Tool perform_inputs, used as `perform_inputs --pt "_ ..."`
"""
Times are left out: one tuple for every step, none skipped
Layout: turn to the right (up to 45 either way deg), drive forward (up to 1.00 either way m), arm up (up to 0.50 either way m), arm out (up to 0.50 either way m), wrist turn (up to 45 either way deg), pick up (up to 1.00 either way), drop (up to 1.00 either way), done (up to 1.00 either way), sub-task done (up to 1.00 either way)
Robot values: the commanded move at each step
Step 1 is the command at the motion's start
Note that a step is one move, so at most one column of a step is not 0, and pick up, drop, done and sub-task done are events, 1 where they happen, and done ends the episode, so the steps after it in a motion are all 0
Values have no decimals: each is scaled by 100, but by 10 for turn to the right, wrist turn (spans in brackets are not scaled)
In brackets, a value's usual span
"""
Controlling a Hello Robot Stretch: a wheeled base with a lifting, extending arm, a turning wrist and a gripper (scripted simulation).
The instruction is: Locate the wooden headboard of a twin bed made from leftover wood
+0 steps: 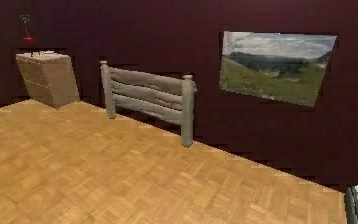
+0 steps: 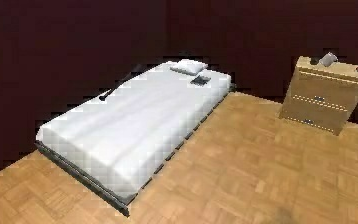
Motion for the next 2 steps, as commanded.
perform_inputs --pt "0 100 0 0 0 0 0 0 0" --pt "0 30 0 0 0 0 0 0 0"
